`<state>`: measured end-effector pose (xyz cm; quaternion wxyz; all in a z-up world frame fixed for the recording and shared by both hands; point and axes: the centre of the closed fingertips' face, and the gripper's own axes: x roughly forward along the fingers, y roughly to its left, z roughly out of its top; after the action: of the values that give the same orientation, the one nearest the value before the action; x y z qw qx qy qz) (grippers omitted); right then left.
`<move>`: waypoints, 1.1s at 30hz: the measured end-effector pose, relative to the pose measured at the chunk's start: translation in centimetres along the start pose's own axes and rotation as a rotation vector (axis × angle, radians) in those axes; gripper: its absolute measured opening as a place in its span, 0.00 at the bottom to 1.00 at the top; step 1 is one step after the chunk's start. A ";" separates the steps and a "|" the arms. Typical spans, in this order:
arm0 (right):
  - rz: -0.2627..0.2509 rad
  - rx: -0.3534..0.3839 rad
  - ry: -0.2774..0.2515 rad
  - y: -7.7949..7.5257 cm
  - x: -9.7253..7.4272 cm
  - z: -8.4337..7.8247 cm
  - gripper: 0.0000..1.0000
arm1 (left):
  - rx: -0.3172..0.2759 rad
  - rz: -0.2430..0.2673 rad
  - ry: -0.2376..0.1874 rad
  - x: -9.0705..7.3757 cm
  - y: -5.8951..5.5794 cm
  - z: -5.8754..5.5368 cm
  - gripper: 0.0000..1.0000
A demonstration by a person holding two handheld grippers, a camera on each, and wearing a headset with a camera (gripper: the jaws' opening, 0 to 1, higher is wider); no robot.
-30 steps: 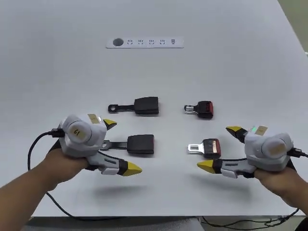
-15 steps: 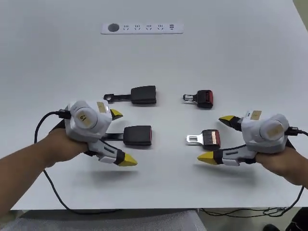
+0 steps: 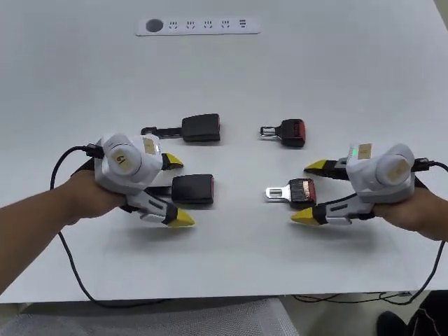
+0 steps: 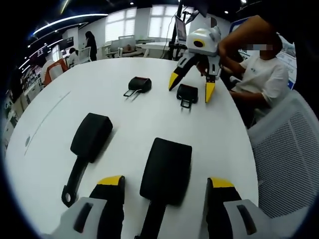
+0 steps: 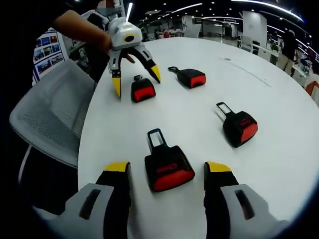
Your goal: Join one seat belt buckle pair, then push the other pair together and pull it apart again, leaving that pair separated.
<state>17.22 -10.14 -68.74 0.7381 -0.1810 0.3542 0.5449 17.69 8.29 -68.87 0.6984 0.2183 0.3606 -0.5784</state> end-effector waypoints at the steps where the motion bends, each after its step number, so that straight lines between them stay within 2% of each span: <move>1: 0.006 -0.021 0.012 0.0 0.0 -0.1 0.54 | 0.016 -0.006 -0.001 0.0 0.0 0.1 0.65; 4: 0.026 -0.055 0.018 0.0 0.3 -0.3 0.46 | 0.044 -0.002 0.008 -0.2 0.0 0.0 0.56; 11: 0.035 -0.088 0.040 0.3 0.5 -0.5 0.42 | 0.083 -0.008 0.014 -0.5 -0.2 0.0 0.38; 13: 0.036 -0.104 0.053 0.2 0.4 -0.6 0.38 | 0.098 -0.003 0.025 -0.6 0.1 0.1 0.34; 14: 0.034 -0.112 0.057 0.2 0.4 -0.7 0.36 | 0.110 -0.007 0.028 -0.7 -0.1 0.2 0.34; 16: 0.035 -0.117 0.058 0.1 0.3 -0.7 0.34 | 0.178 -0.016 0.031 -0.7 -0.1 0.1 0.34; 17: 0.038 -0.127 0.060 0.1 0.3 -0.8 0.34 | 0.154 -0.015 0.030 -0.7 0.0 0.1 0.34; 20: 0.040 -0.136 0.064 0.2 0.1 -0.8 0.33 | 0.167 -0.022 0.026 -0.7 0.1 0.0 0.34; 24: 0.047 -0.145 0.071 0.3 0.0 -0.8 0.33 | 0.172 -0.028 0.041 -0.7 0.1 -0.1 0.33; 33: 0.065 -0.183 0.135 0.2 0.0 -0.7 0.32 | 0.160 -0.035 0.072 -0.7 0.3 -0.3 0.33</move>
<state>16.77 -10.54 -69.15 0.6749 -0.2723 0.3577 0.5852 17.83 9.01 -68.61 0.6550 0.2879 0.3418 -0.6093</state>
